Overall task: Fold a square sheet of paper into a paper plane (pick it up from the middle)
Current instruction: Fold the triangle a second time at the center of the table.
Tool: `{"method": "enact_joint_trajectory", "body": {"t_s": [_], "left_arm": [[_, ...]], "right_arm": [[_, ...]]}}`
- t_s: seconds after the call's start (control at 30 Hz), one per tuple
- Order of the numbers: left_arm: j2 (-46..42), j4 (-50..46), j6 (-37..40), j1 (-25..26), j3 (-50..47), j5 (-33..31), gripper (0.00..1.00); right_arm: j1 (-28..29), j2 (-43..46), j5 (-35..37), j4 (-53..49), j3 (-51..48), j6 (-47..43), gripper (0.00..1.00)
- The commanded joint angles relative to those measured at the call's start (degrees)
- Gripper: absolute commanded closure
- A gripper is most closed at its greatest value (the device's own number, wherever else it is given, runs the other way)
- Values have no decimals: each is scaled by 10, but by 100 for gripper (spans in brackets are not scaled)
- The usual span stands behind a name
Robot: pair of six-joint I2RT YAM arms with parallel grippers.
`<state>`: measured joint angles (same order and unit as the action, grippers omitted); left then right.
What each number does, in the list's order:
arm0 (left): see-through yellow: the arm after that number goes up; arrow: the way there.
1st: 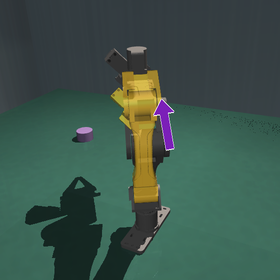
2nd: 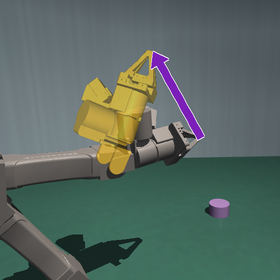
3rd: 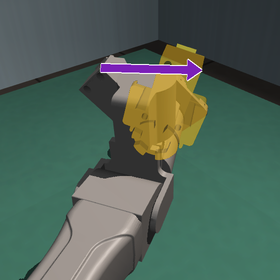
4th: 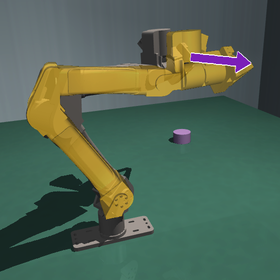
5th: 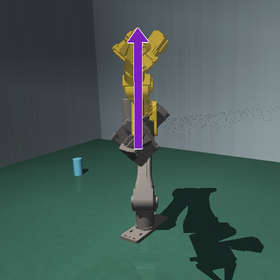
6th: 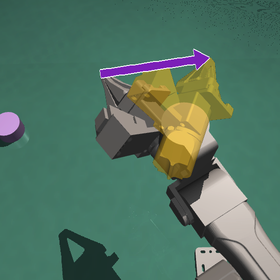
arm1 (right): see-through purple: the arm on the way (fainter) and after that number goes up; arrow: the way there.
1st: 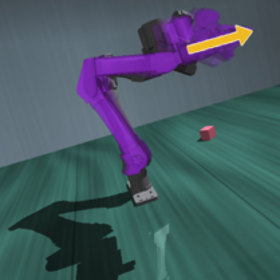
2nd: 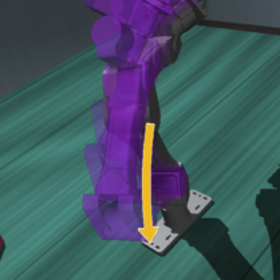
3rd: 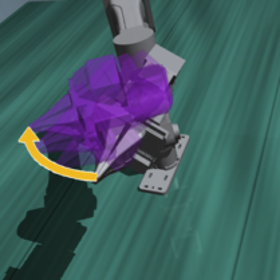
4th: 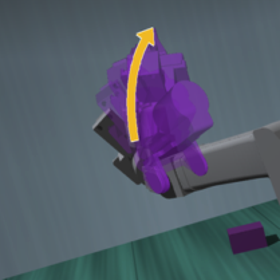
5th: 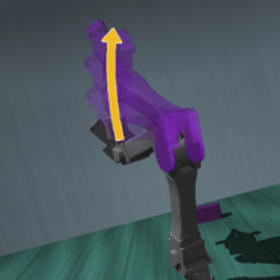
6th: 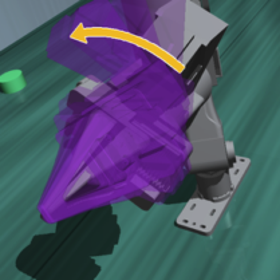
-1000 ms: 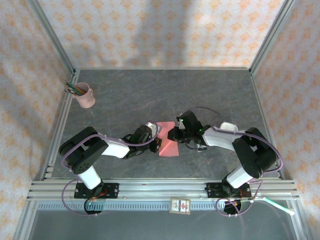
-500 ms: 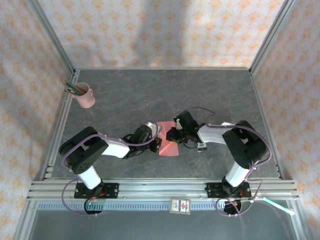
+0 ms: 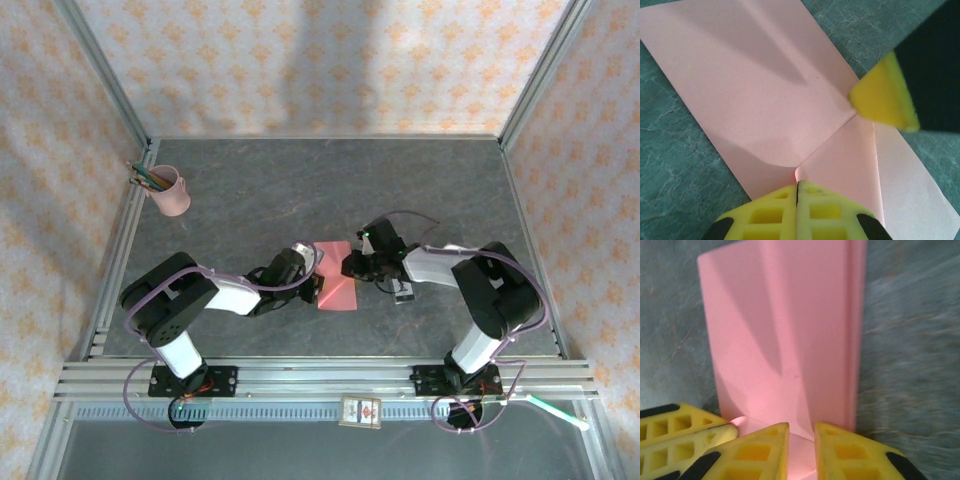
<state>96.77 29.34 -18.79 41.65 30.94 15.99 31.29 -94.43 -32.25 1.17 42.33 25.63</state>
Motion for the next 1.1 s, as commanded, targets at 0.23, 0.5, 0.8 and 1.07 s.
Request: {"method": "enact_joint_trajectory", "body": {"t_s": [0.23, 0.5, 0.8, 1.07], "left_arm": [[33, -114, 16, -2, -20, -49, 100], [32, -114, 18, -2, -20, -50, 100], [32, -116, 17, -2, -20, -50, 100], [32, -117, 18, -2, -20, -53, 100]], "right_arm": [[28, 75, 1, -4, 8, 9, 76], [58, 40, -36, 44, 3, 48, 77], [62, -18, -35, 53, 3, 39, 78], [48, -40, -9, 28, -5, 9, 79]]}}
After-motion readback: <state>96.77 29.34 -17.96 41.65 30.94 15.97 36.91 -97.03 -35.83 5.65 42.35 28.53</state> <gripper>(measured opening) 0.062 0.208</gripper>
